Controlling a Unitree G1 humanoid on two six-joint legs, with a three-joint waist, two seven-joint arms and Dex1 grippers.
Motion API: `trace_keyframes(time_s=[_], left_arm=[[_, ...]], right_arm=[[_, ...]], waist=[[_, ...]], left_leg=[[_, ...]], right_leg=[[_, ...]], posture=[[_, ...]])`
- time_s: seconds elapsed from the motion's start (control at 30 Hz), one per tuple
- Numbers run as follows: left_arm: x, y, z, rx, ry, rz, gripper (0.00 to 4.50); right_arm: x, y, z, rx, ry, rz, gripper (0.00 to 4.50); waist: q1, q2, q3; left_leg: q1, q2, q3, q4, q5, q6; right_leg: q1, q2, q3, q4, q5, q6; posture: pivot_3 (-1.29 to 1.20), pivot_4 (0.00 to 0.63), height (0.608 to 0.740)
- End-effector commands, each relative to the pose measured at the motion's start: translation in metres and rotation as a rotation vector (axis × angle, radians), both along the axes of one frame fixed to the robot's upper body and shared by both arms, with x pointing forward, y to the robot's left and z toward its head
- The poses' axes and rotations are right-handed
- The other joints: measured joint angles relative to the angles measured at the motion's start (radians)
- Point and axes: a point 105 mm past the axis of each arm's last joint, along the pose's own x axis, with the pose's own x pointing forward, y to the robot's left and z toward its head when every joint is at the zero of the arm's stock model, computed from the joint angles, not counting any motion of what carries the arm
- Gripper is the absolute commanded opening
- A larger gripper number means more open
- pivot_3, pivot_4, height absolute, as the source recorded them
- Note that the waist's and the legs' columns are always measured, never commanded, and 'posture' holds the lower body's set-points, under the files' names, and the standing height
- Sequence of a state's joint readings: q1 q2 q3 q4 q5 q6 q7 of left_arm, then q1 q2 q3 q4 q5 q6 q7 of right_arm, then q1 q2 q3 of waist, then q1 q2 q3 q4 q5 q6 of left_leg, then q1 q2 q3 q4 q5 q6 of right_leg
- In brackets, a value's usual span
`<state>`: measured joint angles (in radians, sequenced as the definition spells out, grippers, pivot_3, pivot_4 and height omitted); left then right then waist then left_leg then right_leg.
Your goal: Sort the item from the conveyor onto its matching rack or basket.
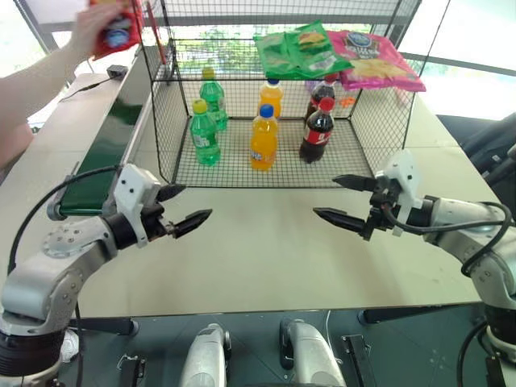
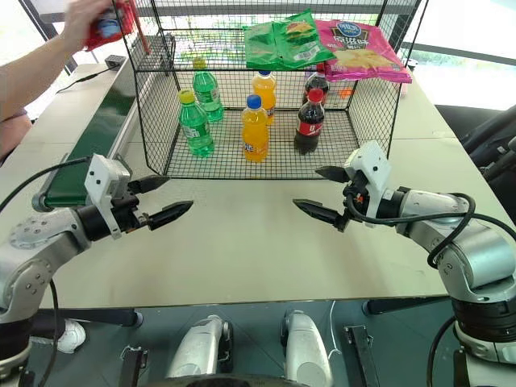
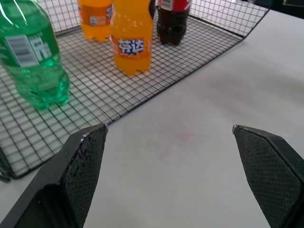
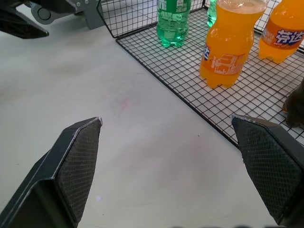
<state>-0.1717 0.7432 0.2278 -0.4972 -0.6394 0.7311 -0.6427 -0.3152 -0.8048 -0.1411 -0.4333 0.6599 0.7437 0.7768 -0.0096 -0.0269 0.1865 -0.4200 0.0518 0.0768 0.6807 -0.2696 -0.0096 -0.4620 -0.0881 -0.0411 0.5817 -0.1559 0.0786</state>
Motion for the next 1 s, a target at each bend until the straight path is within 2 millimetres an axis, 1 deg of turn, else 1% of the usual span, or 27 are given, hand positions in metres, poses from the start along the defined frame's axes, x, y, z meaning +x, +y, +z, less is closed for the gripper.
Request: trace_keyframes(time_s=[0.03,0.1,0.13,0.2,0.47,0.63,0.7,0.8,0.93,1.0], left_arm=[[0.005,0.014,0.019,0.055,-0.103,0.059,4.43],[0.012,0.031,0.02,0.159,-0.146,0.13,4.43],[0.013,0.036,0.02,0.184,-0.155,0.139,4.43],[0.011,0.04,0.022,0.187,-0.159,0.133,4.43],[0.003,0.033,0.016,0.146,-0.13,0.089,4.43],[0.005,0.034,0.014,0.141,-0.131,0.093,4.43],[0.009,0.038,0.018,0.178,-0.175,0.122,4.43],[0.022,0.057,0.029,0.319,-0.29,0.222,4.43],[0.035,0.113,0.052,0.675,-0.461,0.39,4.43],[0.038,0.133,0.061,0.833,-0.522,0.428,4.43]], right_arm=[[0.001,0.001,0.015,0.0,-0.066,0.017,4.5],[0.002,0.004,0.016,0.003,-0.072,0.028,4.5],[0.002,0.005,0.017,0.007,-0.074,0.036,4.5],[0.003,0.007,0.018,0.011,-0.077,0.046,4.5],[0.006,0.008,0.014,0.008,-0.069,0.05,4.5],[0.007,0.006,0.013,-0.004,-0.07,0.04,4.5],[0.005,0.007,0.014,-0.007,-0.074,0.042,4.5],[0.003,0.014,0.018,-0.003,-0.086,0.064,4.5],[-0.011,0.056,0.03,0.092,-0.117,0.195,4.5],[-0.018,0.072,0.032,0.125,-0.114,0.242,4.5]], waist=[[-0.001,0.0,0.0],[-0.002,0.0,0.0],[-0.002,0.0,0.0],[-0.001,0.0,0.0],[0.0,0.0,0.0],[0.0,0.0,0.0],[-0.001,0.0,0.0],[0.001,0.0,0.0],[-0.01,0.0,0.0],[-0.007,0.0,0.0]], left_leg=[[0.0,0.0,0.0,0.0,0.0,0.0],[0.0,0.0,0.0,0.0,0.0,0.0],[0.0,0.0,0.0,0.0,0.0,0.0],[0.001,0.0,0.0,0.0,0.0,0.0],[0.0,0.0,0.0,0.0,0.0,0.0],[0.001,0.0,0.0,0.0,0.0,0.0],[0.001,0.0,0.0,0.0,0.0,0.0],[0.001,0.0,0.0,0.0,0.0,0.0],[0.001,0.001,0.001,0.0,0.0,0.0],[0.001,0.002,0.001,-0.002,0.0,0.0]], right_leg=[[0.0,0.0,0.0,0.0,0.0,0.0],[0.0,0.0,0.0,0.0,0.0,0.0],[0.0,0.0,0.0,0.001,0.0,0.0],[0.0,0.0,0.0,0.001,0.0,0.0],[0.0,0.0,0.0,0.0,0.0,0.0],[0.0,0.0,0.0,0.001,0.0,0.0],[0.0,0.0,0.0,0.001,0.0,0.0],[0.0,0.0,0.0,0.002,0.0,0.0],[-0.002,0.0,0.0,0.003,0.0,0.0],[-0.003,0.002,0.0,0.004,0.0,-0.001]], posture=[[0.0,0.15,0.74],[0.0,0.15,0.74],[0.0,0.15,0.74],[0.0,0.15,0.74],[0.0,0.15,0.74],[0.0,0.15,0.74],[0.0,0.15,0.74],[0.0,0.15,0.74],[0.0,0.15,0.74],[0.0,0.15,0.74]])
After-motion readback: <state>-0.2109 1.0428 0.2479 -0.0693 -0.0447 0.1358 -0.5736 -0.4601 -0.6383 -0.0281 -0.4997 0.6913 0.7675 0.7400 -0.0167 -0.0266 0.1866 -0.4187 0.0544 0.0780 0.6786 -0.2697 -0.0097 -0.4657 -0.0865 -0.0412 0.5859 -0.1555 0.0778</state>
